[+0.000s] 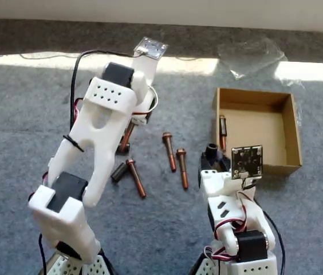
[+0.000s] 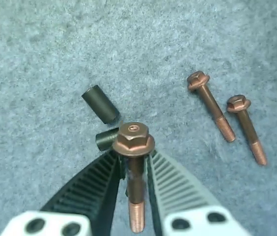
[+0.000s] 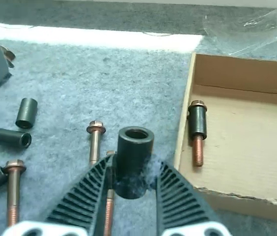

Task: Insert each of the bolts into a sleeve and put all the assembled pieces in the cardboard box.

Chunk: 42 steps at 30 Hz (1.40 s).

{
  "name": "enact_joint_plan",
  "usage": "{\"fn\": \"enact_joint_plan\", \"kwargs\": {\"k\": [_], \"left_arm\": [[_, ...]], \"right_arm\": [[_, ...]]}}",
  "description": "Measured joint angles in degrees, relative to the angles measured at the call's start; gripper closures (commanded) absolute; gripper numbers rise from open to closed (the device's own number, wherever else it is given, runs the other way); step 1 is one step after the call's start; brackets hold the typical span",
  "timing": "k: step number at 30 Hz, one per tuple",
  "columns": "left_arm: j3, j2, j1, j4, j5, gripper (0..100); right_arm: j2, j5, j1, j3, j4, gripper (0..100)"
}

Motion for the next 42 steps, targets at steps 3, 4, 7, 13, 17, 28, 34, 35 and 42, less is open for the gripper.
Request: {"fn": "enact_joint_plan", "kwargs": {"k": [3, 4, 7, 13, 17, 28, 34, 35, 42], "left_arm": [[8.0, -7.6, 0.3, -3.1, -0.7, 100], [11.0, -10.6, 0.3, -4.7, -1.5, 100], [21.5, -20.3, 0.2, -10.5, -3.9, 100], [40.9, -39.1, 0.2, -21.8, -4.9, 100], [47.1, -49.0, 0.2, -24.1, -4.9, 100], [51.3, -67.3, -8.4, -24.4, -4.9, 100], [54.2, -74.0, -8.5, -26.7, -4.9, 100], [55.5, -75.2, -8.6, -27.8, -4.9, 100], [63.8, -84.9, -8.6, -35.8, -4.5, 100]], "right_arm": [[0.0, 0.0, -2.7, 3.8, -4.5, 99.4], [0.0, 0.0, -3.2, 5.2, -6.2, 99.4], [0.0, 0.0, -3.4, 8.1, -9.8, 99.4], [0.0, 0.0, -7.8, 8.9, -13.0, 99.4], [0.0, 0.4, -13.6, 8.9, -16.4, 99.4], [0.0, 16.3, -27.5, 9.7, -24.8, 99.4], [0.1, 16.6, -29.1, 10.6, -32.8, 99.4], [0.1, 16.6, -29.1, 10.6, -33.6, 99.4], [0.1, 9.8, -29.1, 10.6, -33.8, 99.4]]}}
